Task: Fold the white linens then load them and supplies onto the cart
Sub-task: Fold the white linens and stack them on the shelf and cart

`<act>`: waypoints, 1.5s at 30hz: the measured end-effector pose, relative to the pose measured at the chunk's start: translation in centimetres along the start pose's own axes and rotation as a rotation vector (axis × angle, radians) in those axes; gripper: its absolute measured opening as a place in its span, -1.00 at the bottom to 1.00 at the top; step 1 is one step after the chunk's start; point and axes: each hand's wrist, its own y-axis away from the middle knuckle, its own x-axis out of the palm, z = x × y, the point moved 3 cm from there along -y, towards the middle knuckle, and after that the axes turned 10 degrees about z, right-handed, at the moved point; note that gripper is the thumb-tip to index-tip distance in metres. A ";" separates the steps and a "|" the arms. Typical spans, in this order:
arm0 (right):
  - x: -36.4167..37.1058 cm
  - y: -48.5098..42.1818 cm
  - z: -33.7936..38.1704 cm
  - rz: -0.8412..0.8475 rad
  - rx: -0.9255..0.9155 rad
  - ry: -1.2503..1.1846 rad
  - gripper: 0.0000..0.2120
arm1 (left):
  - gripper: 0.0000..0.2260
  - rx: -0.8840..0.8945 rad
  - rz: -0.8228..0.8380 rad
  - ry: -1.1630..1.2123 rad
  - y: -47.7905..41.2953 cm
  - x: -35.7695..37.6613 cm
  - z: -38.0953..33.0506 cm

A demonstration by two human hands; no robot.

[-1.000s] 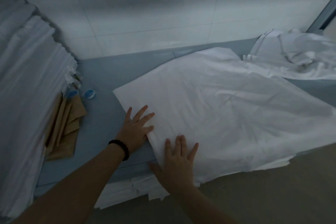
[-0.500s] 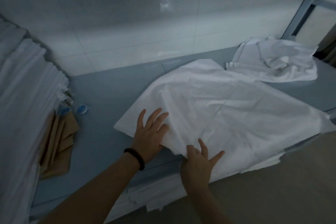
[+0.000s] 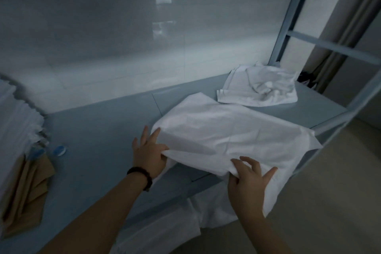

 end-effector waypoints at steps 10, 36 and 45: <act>-7.0 -1.5 -7.9 0.276 0.193 0.027 -0.78 | -0.89 0.202 -0.403 -0.058 1.0 -10.7 -13.8; -27.6 -11.0 -13.5 -0.155 -0.147 0.022 -0.79 | -0.95 -0.065 -0.759 -0.239 13.2 -20.2 -28.1; -36.2 -14.4 -6.2 -0.284 -0.382 -0.214 -0.82 | -0.91 -0.004 -1.075 -0.106 18.9 -30.9 -28.9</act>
